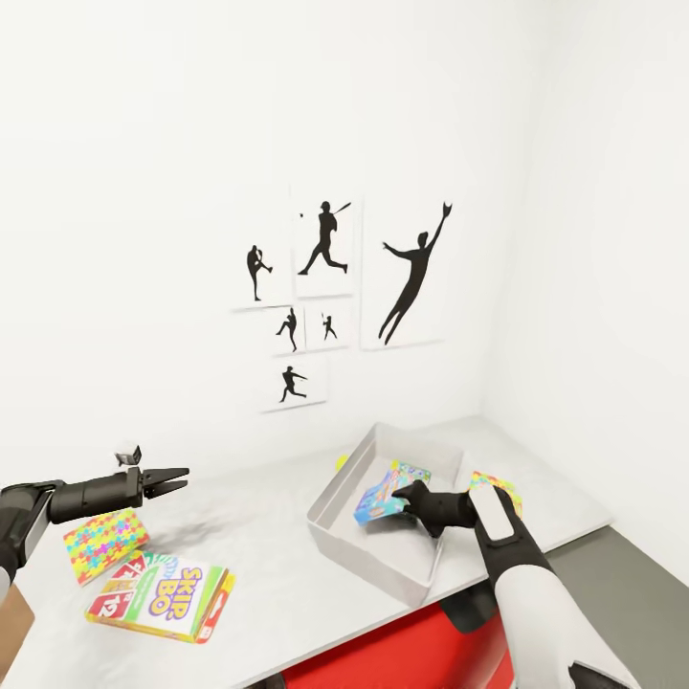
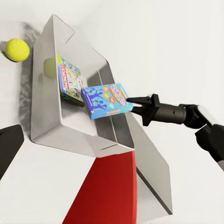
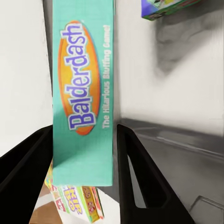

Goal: Put all the toys in the child's room - the three board games (two on the bed and one on the table), the two jigsaw puzzles on the table, and the tennis ball on the table - inside the toy box on the table in the child's room.

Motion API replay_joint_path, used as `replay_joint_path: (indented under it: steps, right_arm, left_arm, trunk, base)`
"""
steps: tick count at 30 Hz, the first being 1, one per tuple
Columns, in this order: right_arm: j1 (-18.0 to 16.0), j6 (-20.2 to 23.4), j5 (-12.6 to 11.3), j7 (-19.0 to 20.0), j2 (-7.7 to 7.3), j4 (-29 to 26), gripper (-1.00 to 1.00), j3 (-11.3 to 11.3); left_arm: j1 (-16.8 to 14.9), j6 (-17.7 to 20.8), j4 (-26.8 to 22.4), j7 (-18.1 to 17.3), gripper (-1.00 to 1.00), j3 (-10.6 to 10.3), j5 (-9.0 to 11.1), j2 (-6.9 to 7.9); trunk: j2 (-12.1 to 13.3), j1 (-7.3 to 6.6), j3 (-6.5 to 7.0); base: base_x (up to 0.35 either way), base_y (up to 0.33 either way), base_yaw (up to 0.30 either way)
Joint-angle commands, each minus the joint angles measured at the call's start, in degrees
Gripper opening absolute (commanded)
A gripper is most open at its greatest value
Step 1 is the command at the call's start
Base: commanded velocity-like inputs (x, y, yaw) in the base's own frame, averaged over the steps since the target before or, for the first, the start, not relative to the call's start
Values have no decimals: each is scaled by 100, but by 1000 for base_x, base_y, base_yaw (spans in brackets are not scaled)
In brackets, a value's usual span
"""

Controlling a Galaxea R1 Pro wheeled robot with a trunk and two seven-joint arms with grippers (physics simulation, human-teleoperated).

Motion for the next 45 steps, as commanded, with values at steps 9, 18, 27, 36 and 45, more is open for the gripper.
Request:
replay_joint_path:
  steps: [9, 18, 27, 36, 45]
  right_arm:
    - [-27, -348, -80, -57, -6, -7, -100, 456]
    - [-28, -394, -90, -59, -3, -4, -100, 502]
    - [-28, -398, -91, -59, -2, 1, -100, 509]
    - [-36, -398, -95, -62, -2, 2, -100, 513]
    - [-37, -394, -99, -59, -2, 2, -100, 515]
  left_arm:
    - [-2, 61, 0, -35, 100, 20, -31, -1]
    - [-2, 60, 0, -35, 100, 22, -31, -1]
    - [-2, 61, 0, -35, 100, 22, -31, -1]
    - [-2, 61, 0, -35, 100, 22, -31, -1]
    - [-2, 59, 0, -35, 100, 18, -31, -1]
  trunk:
    - [-5, 2, -4]
    - [-5, 2, -4]
    - [-5, 2, -30]
    - [-5, 2, -102]
    - [-5, 2, -150]
  base:
    - [0, 8, 0]
    - [0, 0, 0]
    - [0, 0, 0]
    - [0, 0, 0]
    - [0, 0, 4]
